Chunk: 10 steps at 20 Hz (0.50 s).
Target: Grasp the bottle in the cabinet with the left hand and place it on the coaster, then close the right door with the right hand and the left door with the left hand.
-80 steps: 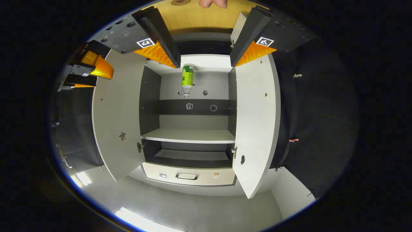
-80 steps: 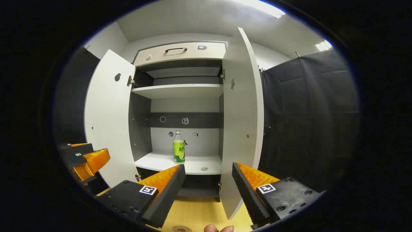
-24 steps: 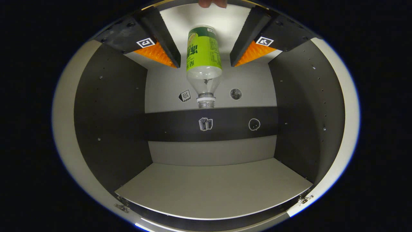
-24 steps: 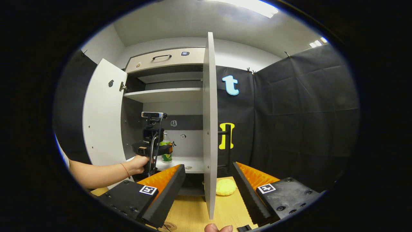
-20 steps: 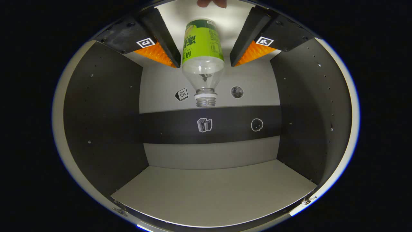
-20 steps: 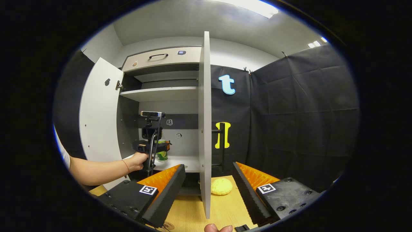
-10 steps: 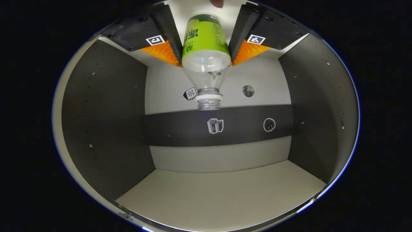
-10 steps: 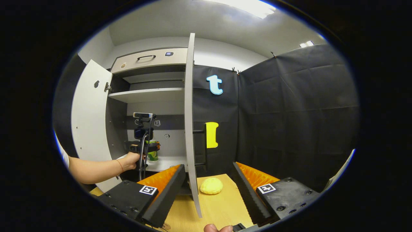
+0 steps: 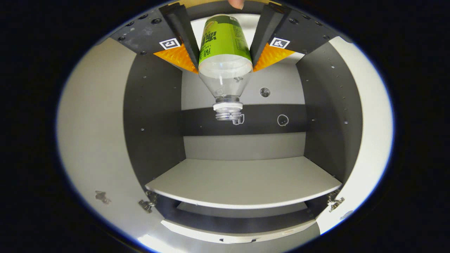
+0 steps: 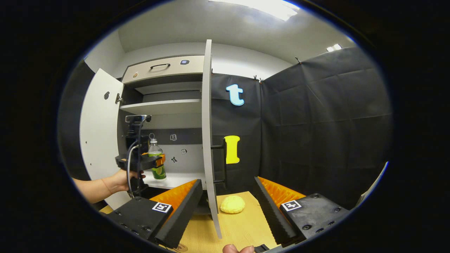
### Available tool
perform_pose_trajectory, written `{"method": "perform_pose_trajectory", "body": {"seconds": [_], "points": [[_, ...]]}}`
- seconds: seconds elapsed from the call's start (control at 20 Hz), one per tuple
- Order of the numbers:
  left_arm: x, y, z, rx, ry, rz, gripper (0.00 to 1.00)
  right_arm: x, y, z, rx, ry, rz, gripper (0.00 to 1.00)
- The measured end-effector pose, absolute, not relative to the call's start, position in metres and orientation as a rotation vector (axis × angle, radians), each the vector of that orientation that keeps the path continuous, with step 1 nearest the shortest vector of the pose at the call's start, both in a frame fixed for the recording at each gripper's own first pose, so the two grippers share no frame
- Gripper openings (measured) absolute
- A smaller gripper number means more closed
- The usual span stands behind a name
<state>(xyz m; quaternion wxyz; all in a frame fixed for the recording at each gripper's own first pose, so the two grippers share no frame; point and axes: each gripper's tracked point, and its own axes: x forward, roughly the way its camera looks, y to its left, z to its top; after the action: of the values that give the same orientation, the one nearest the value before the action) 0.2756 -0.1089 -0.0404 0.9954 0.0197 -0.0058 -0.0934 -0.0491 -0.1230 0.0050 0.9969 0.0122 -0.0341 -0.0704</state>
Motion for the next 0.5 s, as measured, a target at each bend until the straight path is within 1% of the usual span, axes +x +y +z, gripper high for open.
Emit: {"method": "perform_pose_trajectory", "body": {"seconds": [0.15,0.3,0.5], "points": [[0.225,-0.093,-0.04,0.021,-0.034,-0.191,0.77,-0.05,-0.118,0.009,0.028,-0.089,-0.12,0.97],[0.172,-0.079,-0.049,0.012,-0.064,-0.189,0.77,-0.047,-0.105,0.014,0.04,-0.111,-0.069,0.97],[0.106,-0.062,-0.088,0.012,-0.072,-0.161,0.77,-0.043,-0.086,0.021,0.017,-0.146,-0.007,0.98]]}}
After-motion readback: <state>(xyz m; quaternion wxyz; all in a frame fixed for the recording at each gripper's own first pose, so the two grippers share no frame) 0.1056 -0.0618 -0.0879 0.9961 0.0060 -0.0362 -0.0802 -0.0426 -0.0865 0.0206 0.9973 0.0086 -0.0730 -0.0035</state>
